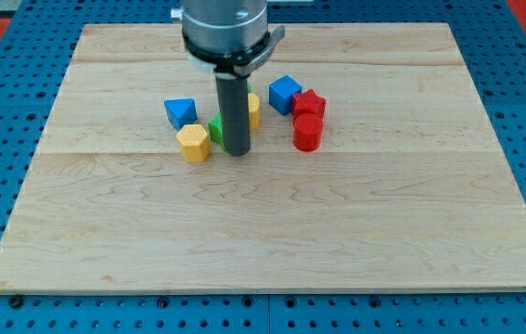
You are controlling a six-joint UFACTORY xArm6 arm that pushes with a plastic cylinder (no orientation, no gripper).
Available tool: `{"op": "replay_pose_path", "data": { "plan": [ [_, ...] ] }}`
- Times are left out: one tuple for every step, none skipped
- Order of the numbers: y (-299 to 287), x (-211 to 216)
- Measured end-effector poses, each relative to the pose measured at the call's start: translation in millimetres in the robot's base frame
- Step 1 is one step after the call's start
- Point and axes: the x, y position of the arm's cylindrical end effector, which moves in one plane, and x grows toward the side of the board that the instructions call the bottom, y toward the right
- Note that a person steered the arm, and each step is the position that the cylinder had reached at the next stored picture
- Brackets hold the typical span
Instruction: Separate the red star and cube
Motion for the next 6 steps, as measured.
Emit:
{"op": "replay_pose_path", "data": {
  "plan": [
    [-2, -32],
    [3, -56],
    [55, -48],
    [98, -55],
    [105, -57],
    [84, -67]
  ]
}}
